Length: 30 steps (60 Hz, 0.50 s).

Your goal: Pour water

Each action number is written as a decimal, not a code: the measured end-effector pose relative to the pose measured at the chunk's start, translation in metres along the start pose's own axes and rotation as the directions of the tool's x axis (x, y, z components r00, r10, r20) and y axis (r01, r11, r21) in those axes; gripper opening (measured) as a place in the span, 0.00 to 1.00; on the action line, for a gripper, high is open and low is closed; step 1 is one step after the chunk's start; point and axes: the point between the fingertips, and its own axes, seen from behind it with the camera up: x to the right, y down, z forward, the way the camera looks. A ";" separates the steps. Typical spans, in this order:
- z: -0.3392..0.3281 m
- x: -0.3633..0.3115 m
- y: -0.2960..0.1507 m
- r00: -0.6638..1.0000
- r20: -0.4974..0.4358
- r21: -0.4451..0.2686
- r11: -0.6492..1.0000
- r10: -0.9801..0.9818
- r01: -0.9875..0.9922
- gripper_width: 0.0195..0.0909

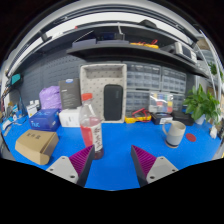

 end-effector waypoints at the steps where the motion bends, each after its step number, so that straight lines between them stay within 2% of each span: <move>1: 0.002 -0.008 0.003 1.000 0.010 -0.001 1.000 -0.006 0.006 0.75; 10: 0.026 -0.042 0.006 0.998 0.043 -0.008 0.998 -0.054 0.055 0.75; 30: 0.089 -0.068 -0.028 0.995 0.064 0.063 0.996 -0.071 0.067 0.75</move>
